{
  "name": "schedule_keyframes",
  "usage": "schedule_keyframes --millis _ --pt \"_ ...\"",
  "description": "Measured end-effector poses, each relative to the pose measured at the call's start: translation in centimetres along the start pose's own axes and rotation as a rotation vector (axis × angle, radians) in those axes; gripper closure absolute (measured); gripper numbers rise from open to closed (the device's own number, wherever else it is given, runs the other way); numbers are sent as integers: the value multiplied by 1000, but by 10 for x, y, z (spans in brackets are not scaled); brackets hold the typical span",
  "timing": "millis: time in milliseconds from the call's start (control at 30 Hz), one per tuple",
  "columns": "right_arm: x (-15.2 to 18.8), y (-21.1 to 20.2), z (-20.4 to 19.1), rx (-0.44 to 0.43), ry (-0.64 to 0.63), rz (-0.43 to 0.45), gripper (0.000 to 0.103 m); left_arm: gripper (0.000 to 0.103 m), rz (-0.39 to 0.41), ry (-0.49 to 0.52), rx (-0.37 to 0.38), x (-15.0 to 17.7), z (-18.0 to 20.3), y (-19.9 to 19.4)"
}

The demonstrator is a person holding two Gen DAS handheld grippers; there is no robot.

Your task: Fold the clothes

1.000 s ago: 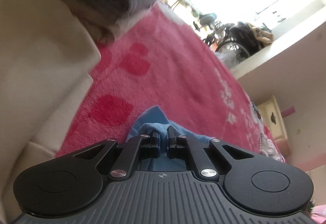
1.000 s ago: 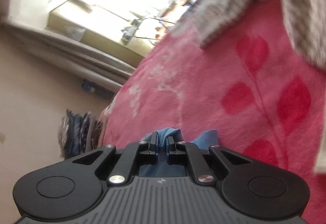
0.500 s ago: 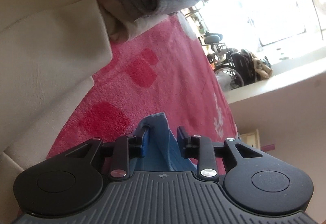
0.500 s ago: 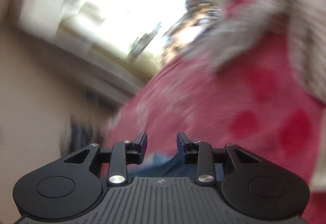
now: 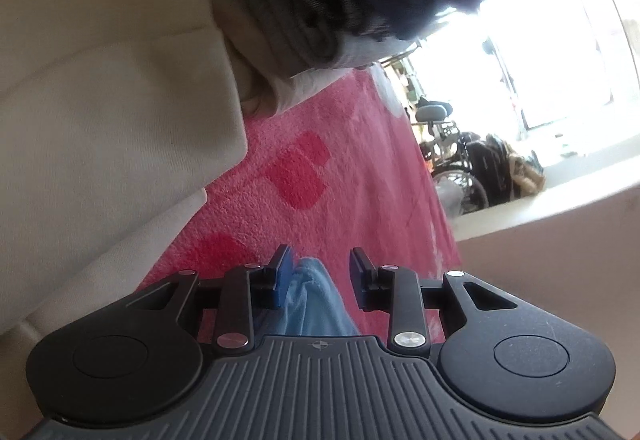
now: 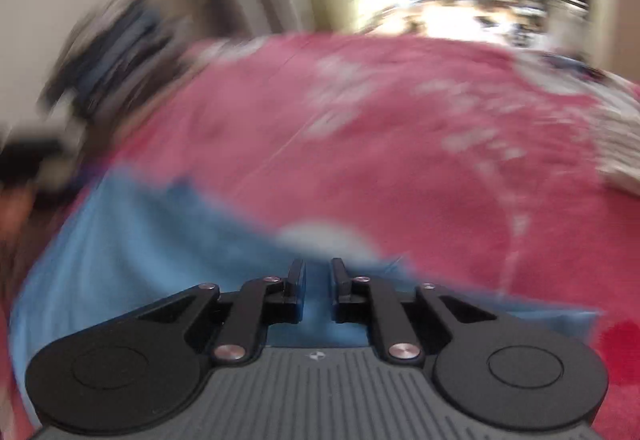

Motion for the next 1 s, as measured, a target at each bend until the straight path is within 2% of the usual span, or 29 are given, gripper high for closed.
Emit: schedule_keyframes --millis 200,333,467,533,600,667,800,1000 --pt "-10 -13 -39 -116 -90 22 89 69 -156 283 -75 31 36 -32" --pt "-19 5 -76 -176 -136 -27 88 69 -272 466 -129 67 47 -59" --pt "-35 23 -113 -227 -154 -55 85 69 -341 675 -191 104 35 -93" --pt "-46 36 -139 -244 -199 -57 77 69 -359 756 -231 119 26 -107" --pt "-55 49 -162 -249 -248 -65 66 69 -363 787 -235 130 16 -120" --pt "-65 64 -181 -244 -279 -74 62 69 -351 794 -225 133 6 -132" --pt "-84 94 -202 -235 -248 -110 52 69 -329 804 -197 134 -7 -146" --pt "-105 116 -211 -251 -111 -145 51 69 -297 803 -146 131 -21 -167"
Point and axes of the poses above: each gripper's, at about its wrist camera, not at the fingertips, and y roughly the way its jaws point, z to its right, x to its underside, the point moved 4 cm from there along y, roughly the way its jaws point, and after that the axes turned 5 degrees about x, right-handed, at the moved point
